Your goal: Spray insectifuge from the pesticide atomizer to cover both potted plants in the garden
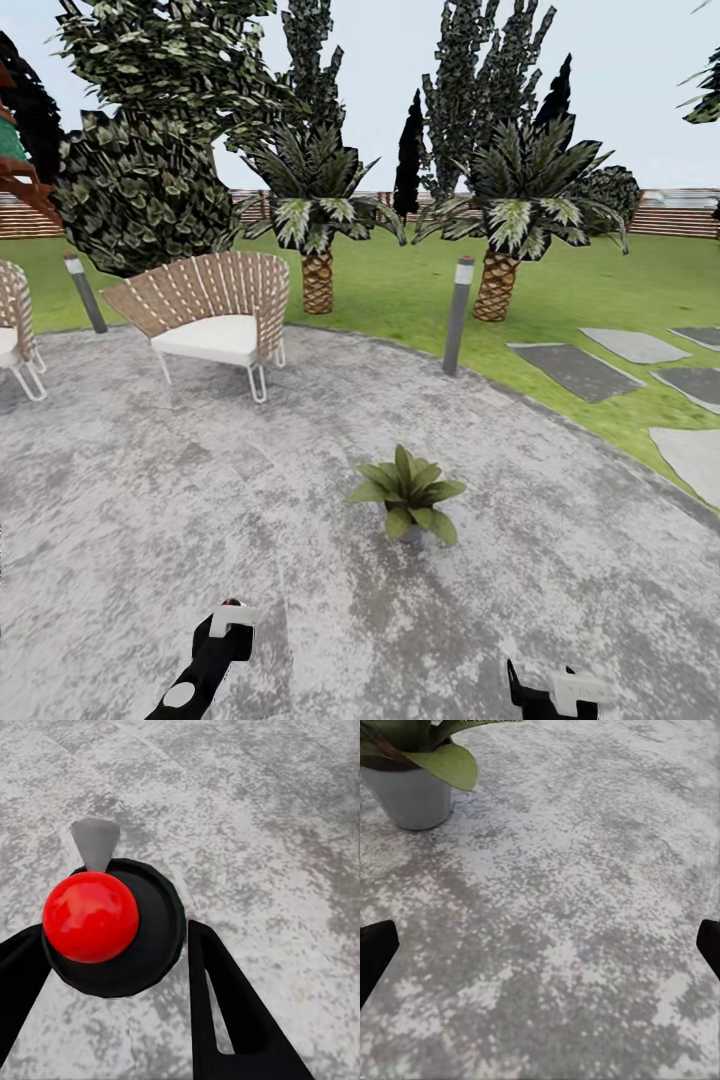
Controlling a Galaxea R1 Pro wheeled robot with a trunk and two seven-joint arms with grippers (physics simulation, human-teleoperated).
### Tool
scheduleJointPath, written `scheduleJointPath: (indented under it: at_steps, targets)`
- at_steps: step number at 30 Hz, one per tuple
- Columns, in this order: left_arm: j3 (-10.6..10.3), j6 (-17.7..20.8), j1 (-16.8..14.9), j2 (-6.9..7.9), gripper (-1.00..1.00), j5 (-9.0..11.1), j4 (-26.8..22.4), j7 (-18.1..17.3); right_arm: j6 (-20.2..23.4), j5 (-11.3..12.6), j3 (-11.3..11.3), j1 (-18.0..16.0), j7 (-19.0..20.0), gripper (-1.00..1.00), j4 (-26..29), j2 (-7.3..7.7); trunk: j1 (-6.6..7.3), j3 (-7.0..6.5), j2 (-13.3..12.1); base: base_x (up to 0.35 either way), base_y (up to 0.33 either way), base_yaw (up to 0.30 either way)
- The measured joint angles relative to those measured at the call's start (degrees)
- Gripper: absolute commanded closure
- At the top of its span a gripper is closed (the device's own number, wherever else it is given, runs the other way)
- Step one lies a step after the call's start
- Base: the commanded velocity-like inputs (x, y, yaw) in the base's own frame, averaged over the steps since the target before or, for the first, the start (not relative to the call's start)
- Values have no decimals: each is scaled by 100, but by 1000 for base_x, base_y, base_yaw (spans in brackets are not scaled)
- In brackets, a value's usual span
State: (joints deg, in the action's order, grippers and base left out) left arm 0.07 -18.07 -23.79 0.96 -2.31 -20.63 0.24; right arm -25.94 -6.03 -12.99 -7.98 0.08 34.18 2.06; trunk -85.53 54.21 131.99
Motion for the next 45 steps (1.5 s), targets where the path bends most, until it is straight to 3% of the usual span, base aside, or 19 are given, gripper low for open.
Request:
scheduleJointPath:
  at_steps: [6, 24, 36, 38, 40, 42, 45]
  targets:
    - [0, -1, 0, 0, 100, 0, -4, 0, 0, 3, 0, 2, 0, -100, -3, -17, 1, -3, 0, 123, 281, -44]
    - [0, 6, -1, -18, 100, 0, 2, -7, 1, -4, 0, 3, 8, -100, -10, -17, 2, -99, 0, 162, 243, -242]
    - [0, 14, 0, 7, 100, -13, -4, -42, 16, -37, 35, -3, 21, -100, -71, -31, -1, -142, 0, 47, 40, -137]
    - [-14, 20, -6, 18, 100, -35, -5, -73, 23, -168, 203, -5, 27, -100, -59, -28, -1, -142, 0, 0, 0, -2]
    - [-52, 29, -18, 28, 100, -69, -5, -102, 27, -470, 528, -6, 35, -100, -29, -11, -1, -142, 0, 0, 0, -1]
    - [-68, 284, -39, 192, 100, -409, -14, -493, 40, -857, 937, -62, 52, -100, 42, -5, -1, -142, 0, 0, 0, 0]
    - [-65, 436, -81, 276, 100, -843, -50, -1023, 47, -1064, 1196, -224, 287, -100, 61, -9, -1, -143, 0, 0, 0, 0]
